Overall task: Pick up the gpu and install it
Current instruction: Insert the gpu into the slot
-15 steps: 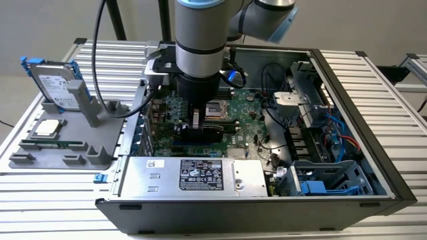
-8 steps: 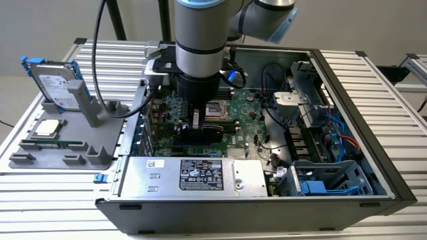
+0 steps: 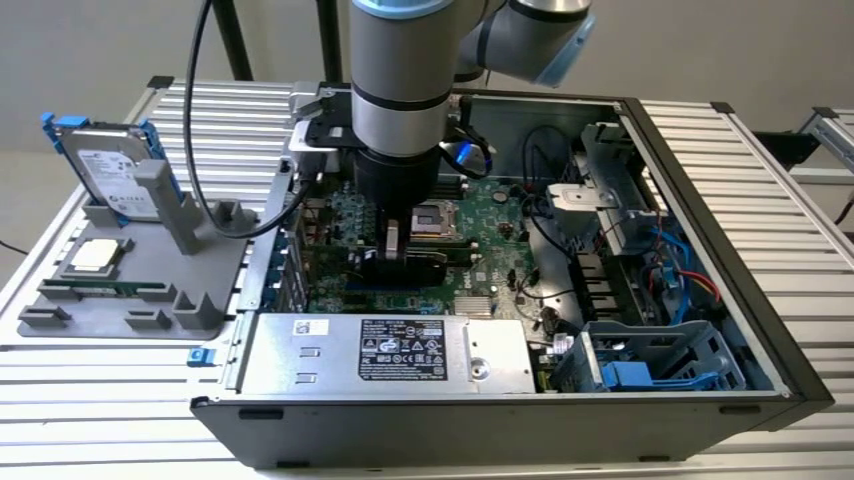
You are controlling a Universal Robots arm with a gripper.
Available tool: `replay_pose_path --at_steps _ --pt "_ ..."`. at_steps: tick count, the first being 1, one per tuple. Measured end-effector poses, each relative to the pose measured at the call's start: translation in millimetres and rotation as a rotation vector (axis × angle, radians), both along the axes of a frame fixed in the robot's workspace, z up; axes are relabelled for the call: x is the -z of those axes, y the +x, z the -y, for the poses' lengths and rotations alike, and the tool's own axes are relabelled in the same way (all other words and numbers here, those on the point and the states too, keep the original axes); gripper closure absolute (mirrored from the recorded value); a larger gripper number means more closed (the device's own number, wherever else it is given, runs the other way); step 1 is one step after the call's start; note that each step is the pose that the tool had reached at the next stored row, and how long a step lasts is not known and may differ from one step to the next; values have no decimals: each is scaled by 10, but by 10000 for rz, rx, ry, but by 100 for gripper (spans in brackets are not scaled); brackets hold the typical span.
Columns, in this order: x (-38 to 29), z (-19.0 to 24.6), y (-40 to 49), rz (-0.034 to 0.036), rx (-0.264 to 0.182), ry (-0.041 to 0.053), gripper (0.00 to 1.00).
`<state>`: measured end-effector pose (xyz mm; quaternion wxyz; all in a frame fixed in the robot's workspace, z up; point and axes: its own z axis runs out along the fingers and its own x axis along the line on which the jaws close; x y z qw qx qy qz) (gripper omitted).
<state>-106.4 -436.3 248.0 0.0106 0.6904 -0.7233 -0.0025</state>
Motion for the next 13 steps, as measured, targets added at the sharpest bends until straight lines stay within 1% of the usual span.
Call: replay_pose_path --at_steps 6,13 --pt "36 1 0 -4 -3 -8 100" --pt "45 9 1 1 -15 12 100"
